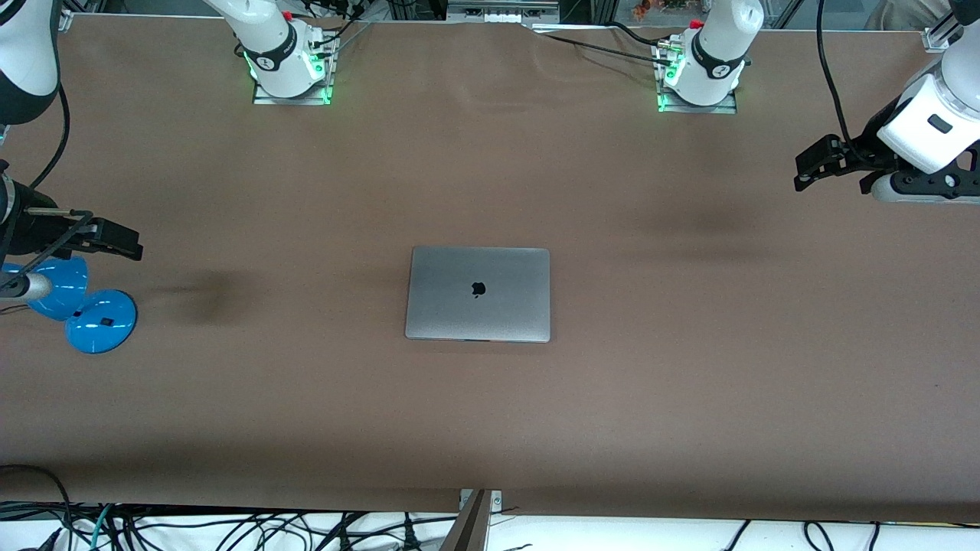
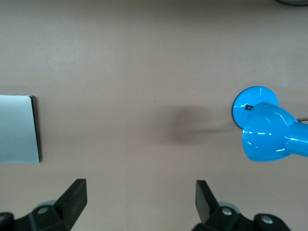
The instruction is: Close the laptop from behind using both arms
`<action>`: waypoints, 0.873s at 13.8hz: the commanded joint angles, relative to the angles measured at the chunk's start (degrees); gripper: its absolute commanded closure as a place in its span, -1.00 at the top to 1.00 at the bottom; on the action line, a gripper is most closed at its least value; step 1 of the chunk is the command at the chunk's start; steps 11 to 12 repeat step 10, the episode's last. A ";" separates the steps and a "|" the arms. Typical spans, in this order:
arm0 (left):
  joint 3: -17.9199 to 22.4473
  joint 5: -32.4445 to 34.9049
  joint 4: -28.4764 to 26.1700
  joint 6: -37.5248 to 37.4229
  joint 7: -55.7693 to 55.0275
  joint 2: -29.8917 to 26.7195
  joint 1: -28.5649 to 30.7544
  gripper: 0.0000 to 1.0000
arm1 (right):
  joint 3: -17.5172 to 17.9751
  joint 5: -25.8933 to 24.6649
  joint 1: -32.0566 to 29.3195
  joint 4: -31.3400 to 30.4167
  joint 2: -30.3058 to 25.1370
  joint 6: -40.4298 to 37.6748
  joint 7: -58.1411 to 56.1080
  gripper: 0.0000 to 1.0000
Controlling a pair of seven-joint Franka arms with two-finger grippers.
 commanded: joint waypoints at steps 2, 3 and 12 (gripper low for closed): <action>0.27 -1.25 -1.12 0.15 1.33 -1.12 0.27 1.00 | 0.89 -0.74 -0.50 -1.58 -1.29 0.04 -1.06 1.00; 0.27 -1.16 -1.11 0.06 1.33 -1.12 0.27 1.00 | 0.89 -0.65 -0.41 -1.58 -1.29 -0.04 -1.06 1.00; 0.27 -0.98 -1.11 -0.29 1.42 -1.12 0.27 1.00 | 1.15 -0.12 0.03 -1.32 -1.73 -0.83 -0.79 1.00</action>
